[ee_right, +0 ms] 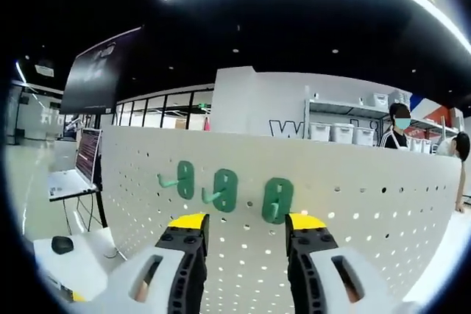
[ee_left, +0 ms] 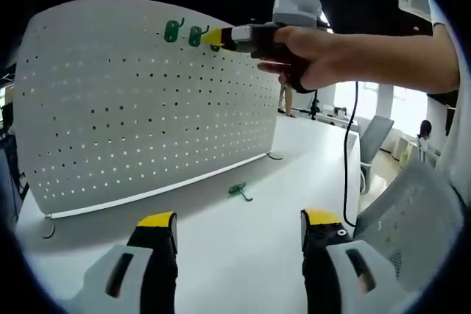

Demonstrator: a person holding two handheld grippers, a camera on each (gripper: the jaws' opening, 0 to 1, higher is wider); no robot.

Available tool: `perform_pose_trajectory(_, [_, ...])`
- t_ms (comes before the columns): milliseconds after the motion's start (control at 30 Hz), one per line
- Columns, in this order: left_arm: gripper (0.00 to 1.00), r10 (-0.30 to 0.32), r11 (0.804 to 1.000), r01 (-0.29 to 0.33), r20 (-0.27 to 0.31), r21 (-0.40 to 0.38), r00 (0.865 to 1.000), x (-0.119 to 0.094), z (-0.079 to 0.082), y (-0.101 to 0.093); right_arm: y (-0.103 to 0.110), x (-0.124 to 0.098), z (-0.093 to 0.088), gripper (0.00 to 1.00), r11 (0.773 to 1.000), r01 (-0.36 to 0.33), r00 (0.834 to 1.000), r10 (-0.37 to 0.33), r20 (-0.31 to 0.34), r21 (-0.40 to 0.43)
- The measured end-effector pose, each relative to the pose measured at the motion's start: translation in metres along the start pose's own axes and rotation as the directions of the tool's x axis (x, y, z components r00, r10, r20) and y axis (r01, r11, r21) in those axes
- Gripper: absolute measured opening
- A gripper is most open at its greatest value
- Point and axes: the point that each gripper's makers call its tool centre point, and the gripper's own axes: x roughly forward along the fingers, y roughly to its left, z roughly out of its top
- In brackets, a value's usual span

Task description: Insert the hook assembly into the mounting plate slot until the hook locks in place.

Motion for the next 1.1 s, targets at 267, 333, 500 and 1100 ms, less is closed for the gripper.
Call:
perform_pose_trajectory(267, [0.70, 0.002, 1.000, -0.002, 0.001, 0.003, 1.000, 0.000, 0.001, 0.001, -0.002, -0.001, 0.000, 0.41, 1.000, -0.008, 1.000, 0.008, 0.004, 0.007])
perform_pose_trajectory(333, [0.70, 0.001, 1.000, -0.001, 0.002, 0.003, 1.000, 0.000, 0.001, 0.000, -0.002, -0.004, 0.000, 0.41, 1.000, -0.018, 1.000, 0.018, 0.013, 0.009])
perform_pose_trajectory(500, [0.70, 0.001, 1.000, -0.001, 0.003, 0.004, 1.000, 0.000, 0.001, 0.000, 0.001, -0.012, -0.003, 0.42, 0.998, -0.058, 0.998, 0.058, 0.025, 0.009])
perform_pose_trajectory(1100, [0.71, 0.005, 1.000, -0.005, 0.002, 0.001, 1.000, 0.000, 0.001, 0.001, 0.000, -0.040, -0.024, 0.44, 0.992, -0.123, 0.992, 0.122, 0.020, 0.027])
